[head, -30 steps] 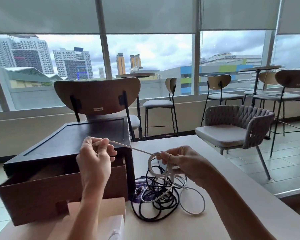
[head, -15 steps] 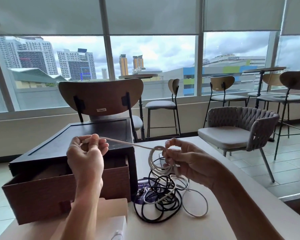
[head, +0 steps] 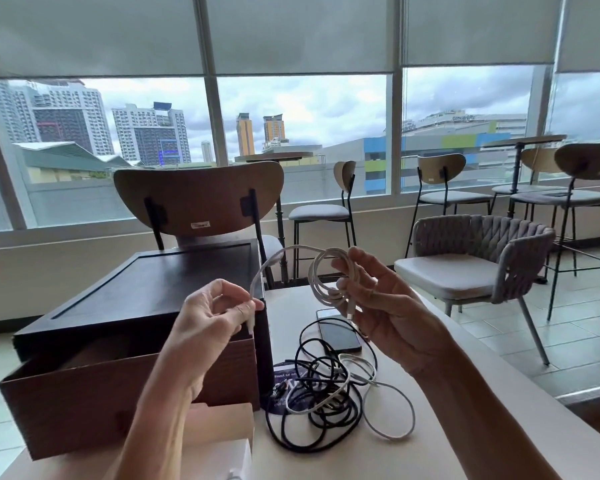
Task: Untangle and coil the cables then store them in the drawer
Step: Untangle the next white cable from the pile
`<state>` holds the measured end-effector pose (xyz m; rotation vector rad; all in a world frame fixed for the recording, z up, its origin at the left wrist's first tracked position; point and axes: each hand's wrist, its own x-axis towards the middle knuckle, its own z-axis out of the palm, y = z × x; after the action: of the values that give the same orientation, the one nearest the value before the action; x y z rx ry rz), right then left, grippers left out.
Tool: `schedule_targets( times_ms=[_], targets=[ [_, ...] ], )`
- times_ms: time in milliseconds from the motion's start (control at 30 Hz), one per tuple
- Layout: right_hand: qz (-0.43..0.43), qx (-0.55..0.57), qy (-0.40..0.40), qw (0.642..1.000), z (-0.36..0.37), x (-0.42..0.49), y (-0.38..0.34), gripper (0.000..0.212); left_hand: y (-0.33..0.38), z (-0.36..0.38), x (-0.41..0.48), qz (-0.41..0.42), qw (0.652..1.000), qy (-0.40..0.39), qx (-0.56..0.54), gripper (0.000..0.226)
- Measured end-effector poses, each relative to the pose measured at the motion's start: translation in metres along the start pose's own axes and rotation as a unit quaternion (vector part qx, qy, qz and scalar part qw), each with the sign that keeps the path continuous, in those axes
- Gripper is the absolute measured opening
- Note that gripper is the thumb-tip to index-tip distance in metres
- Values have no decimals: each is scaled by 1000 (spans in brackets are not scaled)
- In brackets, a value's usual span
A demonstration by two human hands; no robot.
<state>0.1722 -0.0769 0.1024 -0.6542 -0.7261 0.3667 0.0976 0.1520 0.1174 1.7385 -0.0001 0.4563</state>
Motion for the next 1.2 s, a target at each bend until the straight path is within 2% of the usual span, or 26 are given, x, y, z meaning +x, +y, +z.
schedule_targets(
  times_ms=[67,133,233,300,400,567,733,800,967,1067,1200],
  targets=[
    [1,10,-12,1000,2,1,2,51,-1,11,-1,13,999,-12,50,9],
    [5,5,-26,1000,4,1,5,51,-2,22,-2,20,999,-20,38,16],
    [17,-17,-48,999,5,2,8,52,0,36,-2,2,993,-10,-118,16],
    [23,-35,-54,998,5,1,9,54,2,40,-1,-30,966,16,-256,12],
    [23,-31,-46,998,5,0,11,53,4,41,0,-70,935,5,-348,14],
    [19,-45,-22,999,8,0,17,47,0,43,0,-97,931,-67,-346,17],
    [7,-132,28,991,4,0,17,45,-3,43,0,-104,941,-117,-302,37],
    [5,-177,32,984,3,0,19,44,-2,46,-1,-98,945,-113,-292,38],
    [-9,-312,25,950,6,0,23,39,-3,52,0,-108,948,-28,-297,11],
    [-44,-429,48,901,16,3,23,32,-3,53,1,-104,941,2,-323,7],
    [-122,-521,72,842,19,5,30,18,-2,58,-1,-87,947,12,-309,2]
  ],
)
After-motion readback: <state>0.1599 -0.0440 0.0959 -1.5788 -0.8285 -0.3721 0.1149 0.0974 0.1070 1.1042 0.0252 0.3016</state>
